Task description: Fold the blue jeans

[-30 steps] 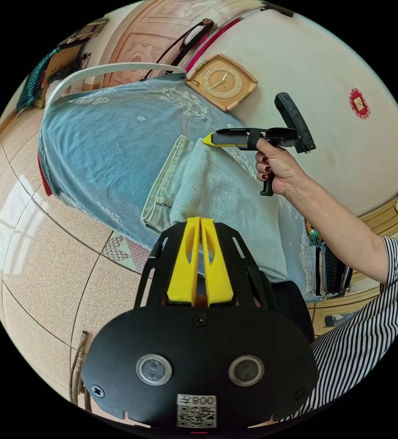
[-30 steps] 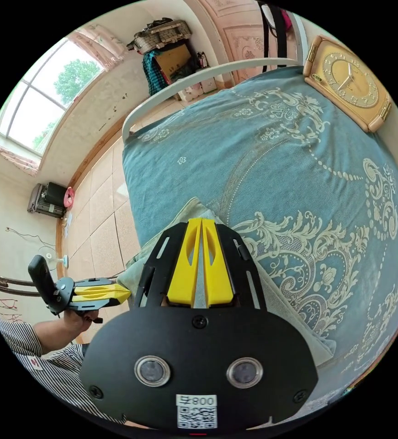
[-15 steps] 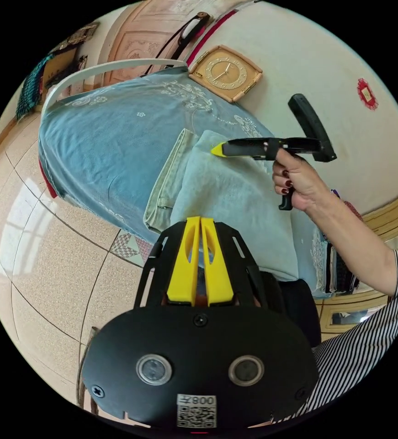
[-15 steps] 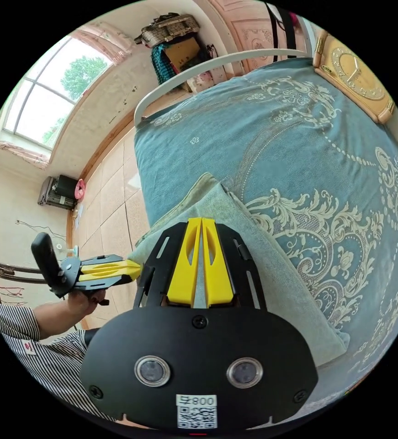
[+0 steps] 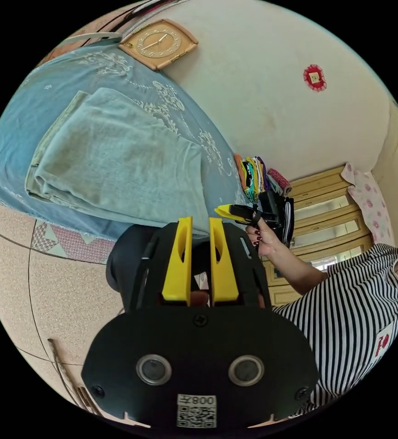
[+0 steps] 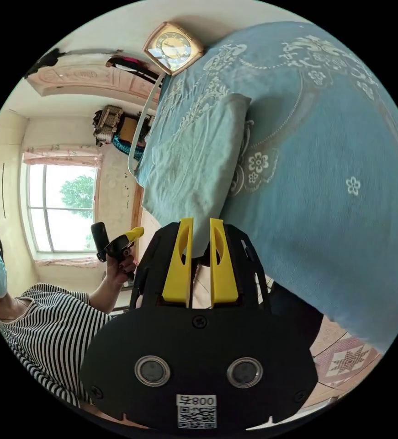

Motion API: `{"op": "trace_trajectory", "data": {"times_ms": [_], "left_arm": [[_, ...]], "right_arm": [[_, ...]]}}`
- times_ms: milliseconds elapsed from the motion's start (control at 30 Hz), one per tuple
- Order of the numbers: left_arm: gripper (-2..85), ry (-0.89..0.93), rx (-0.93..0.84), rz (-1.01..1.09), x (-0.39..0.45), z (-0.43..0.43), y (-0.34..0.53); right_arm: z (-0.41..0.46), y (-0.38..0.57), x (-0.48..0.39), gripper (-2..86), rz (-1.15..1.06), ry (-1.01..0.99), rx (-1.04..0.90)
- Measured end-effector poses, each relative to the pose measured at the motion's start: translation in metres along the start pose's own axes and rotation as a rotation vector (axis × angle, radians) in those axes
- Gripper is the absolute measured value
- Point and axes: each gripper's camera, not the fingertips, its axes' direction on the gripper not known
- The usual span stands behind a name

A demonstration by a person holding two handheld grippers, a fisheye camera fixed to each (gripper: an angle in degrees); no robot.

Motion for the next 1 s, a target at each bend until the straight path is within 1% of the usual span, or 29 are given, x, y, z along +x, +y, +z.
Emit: {"op": "trace_trajectory", "data": {"times_ms": [33,100,200,267,433,567,767,900,1000], "left_arm": [[7.4,0.016,-0.036,-0.007,0.001,0.008,-0.002],[7.9,0.034,-0.166,-0.044,0.004,0.041,-0.009],[8.2,-0.017,-0.256,-0.071,0.004,0.069,-0.018],[8.2,-0.022,-0.257,-0.076,0.005,0.077,-0.024],[7.7,-0.056,-0.276,-0.089,0.003,0.095,-0.033],[5.7,-0.076,-0.260,-0.090,0.000,0.102,-0.036],[3.3,-0.033,-0.193,-0.013,0.006,0.089,-0.037],[2.7,0.011,-0.167,-0.016,0.002,0.081,-0.038],[2.6,0.008,-0.172,-0.012,0.000,0.079,-0.038]], "right_arm": [[-0.003,0.011,0.013,7.6,0.042,-0.043,0.001],[-0.006,0.022,0.028,8.4,0.085,-0.109,0.008],[-0.014,0.032,0.045,9.1,0.116,-0.190,0.018],[-0.022,0.035,0.055,9.5,0.137,-0.226,0.022],[-0.038,0.040,0.068,10.2,0.152,-0.245,0.001],[-0.050,0.048,0.078,10.0,0.171,-0.280,0.004],[-0.066,0.059,0.085,10.9,0.191,-0.335,0.005],[-0.078,0.064,0.084,11.5,0.195,-0.392,0.035],[-0.081,0.063,0.082,12.0,0.198,-0.429,0.026]]}}
